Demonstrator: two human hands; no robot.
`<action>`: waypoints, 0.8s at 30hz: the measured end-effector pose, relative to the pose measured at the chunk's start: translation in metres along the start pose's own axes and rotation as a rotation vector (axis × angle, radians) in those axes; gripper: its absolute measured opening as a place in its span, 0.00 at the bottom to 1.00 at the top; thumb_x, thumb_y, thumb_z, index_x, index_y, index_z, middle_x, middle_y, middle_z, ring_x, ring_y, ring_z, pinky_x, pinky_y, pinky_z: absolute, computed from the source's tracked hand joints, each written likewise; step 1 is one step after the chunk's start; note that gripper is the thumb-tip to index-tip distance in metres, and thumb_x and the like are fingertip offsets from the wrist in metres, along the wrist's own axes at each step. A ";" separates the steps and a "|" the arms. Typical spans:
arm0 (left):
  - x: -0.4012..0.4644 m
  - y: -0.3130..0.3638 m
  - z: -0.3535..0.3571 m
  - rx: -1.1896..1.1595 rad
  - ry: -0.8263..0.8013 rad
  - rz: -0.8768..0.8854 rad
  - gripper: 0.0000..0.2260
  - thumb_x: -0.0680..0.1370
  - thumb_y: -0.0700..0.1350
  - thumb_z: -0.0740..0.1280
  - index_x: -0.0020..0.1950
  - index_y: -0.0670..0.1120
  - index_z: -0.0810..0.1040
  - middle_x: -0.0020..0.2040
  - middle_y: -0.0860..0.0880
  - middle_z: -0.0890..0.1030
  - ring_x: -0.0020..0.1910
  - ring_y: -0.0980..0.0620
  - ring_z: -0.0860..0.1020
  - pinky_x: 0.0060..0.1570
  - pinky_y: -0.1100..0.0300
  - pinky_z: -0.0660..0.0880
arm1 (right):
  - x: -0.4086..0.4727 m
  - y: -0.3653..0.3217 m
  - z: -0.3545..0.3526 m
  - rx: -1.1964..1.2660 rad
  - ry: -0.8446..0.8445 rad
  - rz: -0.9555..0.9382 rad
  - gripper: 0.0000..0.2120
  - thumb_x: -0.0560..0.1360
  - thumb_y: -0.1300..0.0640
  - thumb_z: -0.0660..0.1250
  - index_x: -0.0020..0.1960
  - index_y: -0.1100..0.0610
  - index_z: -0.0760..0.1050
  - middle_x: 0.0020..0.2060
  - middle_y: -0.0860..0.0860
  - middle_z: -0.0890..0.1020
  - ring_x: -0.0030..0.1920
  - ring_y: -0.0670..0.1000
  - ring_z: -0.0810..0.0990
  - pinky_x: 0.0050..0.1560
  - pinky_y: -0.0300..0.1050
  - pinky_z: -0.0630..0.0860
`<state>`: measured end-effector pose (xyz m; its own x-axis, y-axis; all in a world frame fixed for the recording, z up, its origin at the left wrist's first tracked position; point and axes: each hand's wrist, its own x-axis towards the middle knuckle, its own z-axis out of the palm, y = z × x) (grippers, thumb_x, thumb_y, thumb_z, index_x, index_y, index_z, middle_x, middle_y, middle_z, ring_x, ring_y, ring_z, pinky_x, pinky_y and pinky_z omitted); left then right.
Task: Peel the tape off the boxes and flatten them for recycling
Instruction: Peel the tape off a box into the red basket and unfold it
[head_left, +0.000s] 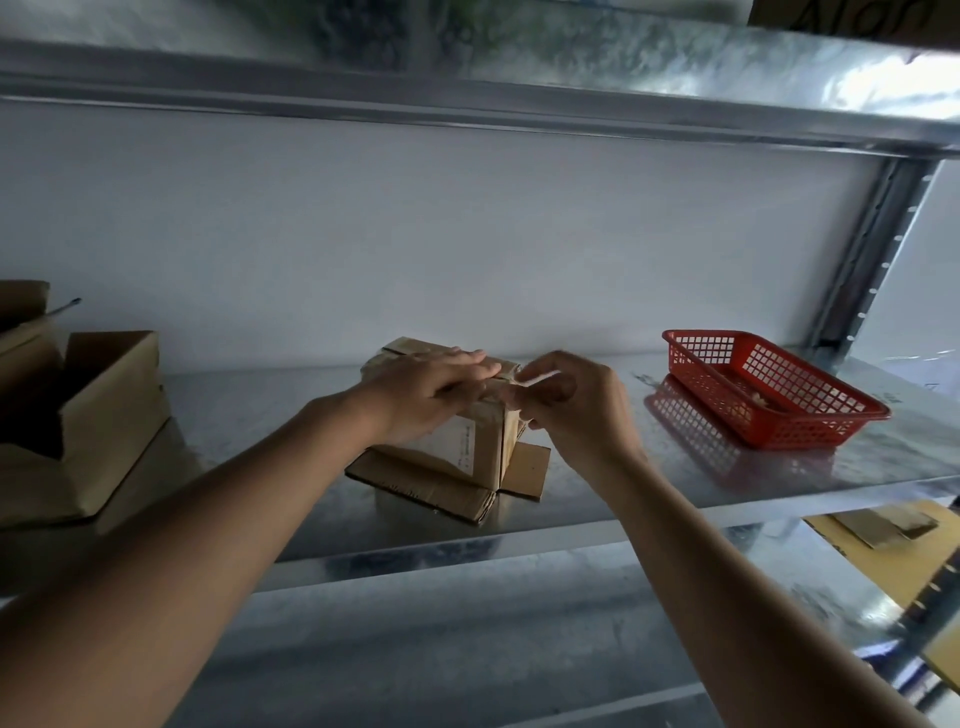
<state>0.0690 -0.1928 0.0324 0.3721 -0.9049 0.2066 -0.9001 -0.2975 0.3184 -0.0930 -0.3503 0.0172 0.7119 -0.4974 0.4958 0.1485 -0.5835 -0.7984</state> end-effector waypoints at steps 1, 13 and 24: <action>0.000 0.002 -0.001 -0.005 -0.003 -0.001 0.25 0.83 0.65 0.51 0.80 0.62 0.65 0.82 0.59 0.60 0.81 0.59 0.55 0.81 0.50 0.51 | 0.000 0.000 0.002 -0.083 0.031 -0.042 0.09 0.69 0.46 0.81 0.44 0.48 0.84 0.33 0.42 0.86 0.33 0.42 0.84 0.35 0.35 0.78; -0.001 0.005 -0.013 0.075 -0.143 0.001 0.27 0.83 0.66 0.50 0.83 0.64 0.53 0.84 0.60 0.50 0.82 0.60 0.46 0.81 0.56 0.43 | 0.000 -0.002 0.015 -0.449 -0.041 -0.302 0.08 0.80 0.52 0.71 0.54 0.52 0.87 0.42 0.50 0.75 0.41 0.45 0.73 0.41 0.27 0.65; 0.015 -0.002 -0.005 0.220 -0.134 -0.006 0.25 0.87 0.59 0.47 0.84 0.62 0.46 0.84 0.58 0.45 0.83 0.57 0.43 0.78 0.56 0.41 | 0.007 -0.009 0.005 -0.401 0.045 -0.227 0.06 0.76 0.60 0.72 0.44 0.51 0.85 0.35 0.47 0.85 0.36 0.47 0.83 0.40 0.48 0.81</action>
<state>0.0772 -0.2040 0.0400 0.3572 -0.9309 0.0761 -0.9311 -0.3486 0.1071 -0.0863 -0.3449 0.0264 0.6603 -0.3506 0.6641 0.0138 -0.8785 -0.4775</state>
